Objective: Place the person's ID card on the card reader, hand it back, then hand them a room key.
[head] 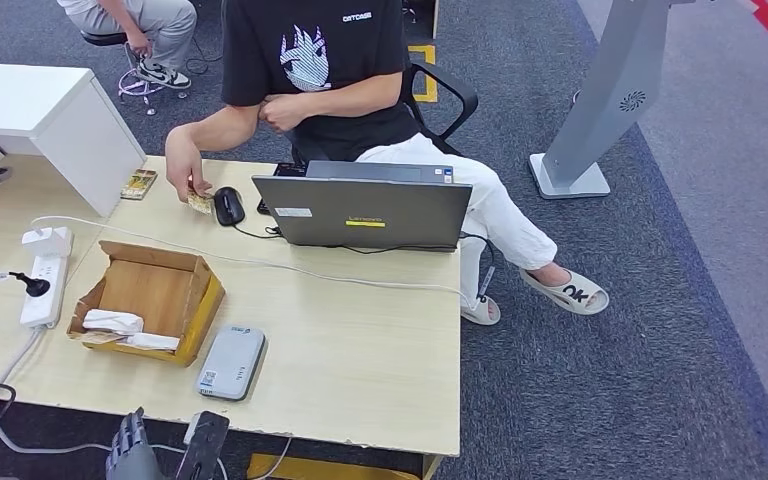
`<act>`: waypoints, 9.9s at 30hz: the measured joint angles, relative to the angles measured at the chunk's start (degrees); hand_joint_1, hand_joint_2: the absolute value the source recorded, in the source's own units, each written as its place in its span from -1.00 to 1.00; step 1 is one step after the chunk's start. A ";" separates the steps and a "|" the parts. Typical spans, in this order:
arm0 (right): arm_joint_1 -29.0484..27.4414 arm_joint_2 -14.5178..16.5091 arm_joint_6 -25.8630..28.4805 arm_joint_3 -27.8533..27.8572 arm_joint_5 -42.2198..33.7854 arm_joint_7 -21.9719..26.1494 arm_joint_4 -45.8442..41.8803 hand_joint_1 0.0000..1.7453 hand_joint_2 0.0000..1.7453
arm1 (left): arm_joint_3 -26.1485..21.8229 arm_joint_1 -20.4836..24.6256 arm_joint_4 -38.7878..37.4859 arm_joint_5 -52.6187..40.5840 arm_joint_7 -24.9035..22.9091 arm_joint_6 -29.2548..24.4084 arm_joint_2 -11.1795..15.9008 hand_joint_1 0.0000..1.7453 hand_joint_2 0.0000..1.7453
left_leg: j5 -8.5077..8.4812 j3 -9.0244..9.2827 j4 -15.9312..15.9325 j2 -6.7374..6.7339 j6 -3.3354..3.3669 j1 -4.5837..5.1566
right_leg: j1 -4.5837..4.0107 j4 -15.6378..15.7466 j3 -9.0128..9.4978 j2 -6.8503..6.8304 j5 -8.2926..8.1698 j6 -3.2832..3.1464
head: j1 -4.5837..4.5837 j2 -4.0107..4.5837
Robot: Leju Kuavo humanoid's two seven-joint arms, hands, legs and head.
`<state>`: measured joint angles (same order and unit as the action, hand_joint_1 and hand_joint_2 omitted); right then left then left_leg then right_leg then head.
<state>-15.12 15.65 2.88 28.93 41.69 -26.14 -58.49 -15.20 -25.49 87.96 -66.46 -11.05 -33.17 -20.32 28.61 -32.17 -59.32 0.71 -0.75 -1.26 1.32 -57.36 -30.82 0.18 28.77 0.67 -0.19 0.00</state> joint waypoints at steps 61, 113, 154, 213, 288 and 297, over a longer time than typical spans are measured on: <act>3.56 0.19 -4.57 20.14 43.15 16.45 7.91 -1.00 1.00 | -19.73 42.54 17.90 -4.18 22.19 20.80 17.92 -1.00 1.00 | -0.37 -0.14 0.01 0.26 -0.09 -0.01 | -0.01 -0.06 -0.03 -0.25 -0.19 -0.09 | -0.03 0.00; 6.69 -0.55 -6.43 22.78 48.27 19.55 14.34 -1.00 1.00 | -7.31 41.06 6.98 -4.74 21.59 25.56 13.93 1.00 1.00 | -0.46 -0.36 -0.01 0.29 0.02 -0.01 | -0.01 -0.07 -0.18 -0.27 -0.31 -0.04 | -0.02 0.00; 6.71 -0.55 -8.49 23.44 48.26 18.88 11.58 -1.00 1.00 | 11.79 13.66 13.98 -12.04 15.09 38.01 19.33 1.00 1.00 | -0.49 -0.52 0.00 0.39 0.07 0.03 | 0.02 -0.05 -0.32 -0.43 -0.30 -0.03 | -0.02 0.00; 7.16 -0.81 -7.07 22.70 48.26 19.98 13.73 -1.00 1.00 | 0.74 17.88 0.40 -22.74 17.15 29.98 15.74 1.00 1.00 | -0.49 -0.49 0.00 0.40 0.07 0.03 | 0.02 -0.05 -0.24 -0.44 -0.30 -0.03 | -0.03 0.00; 7.27 -0.66 -8.90 21.71 48.26 18.25 11.80 -1.00 1.00 | -4.88 25.34 27.85 -2.85 20.33 30.35 15.12 -1.00 1.00 | -0.61 -0.60 0.00 0.39 0.02 0.02 | 0.01 -0.05 -0.46 -0.40 -0.39 -0.04 | -0.03 0.00; 7.11 -0.61 -8.85 22.88 48.24 17.57 10.98 -1.00 1.00 | -4.68 15.24 34.91 -1.93 18.52 35.01 15.04 -1.00 1.00 | -0.61 -0.61 0.02 0.37 0.01 0.02 | 0.02 -0.05 -0.44 -0.40 -0.39 -0.04 | -0.03 0.00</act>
<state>-8.02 15.04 -5.97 51.81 89.93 -8.57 -47.51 -19.88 -10.25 122.87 -68.38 7.47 1.84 -5.28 27.99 -32.79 -59.30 1.08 -0.74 -1.23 1.33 -57.41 -31.26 -0.22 28.38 0.64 -0.22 0.00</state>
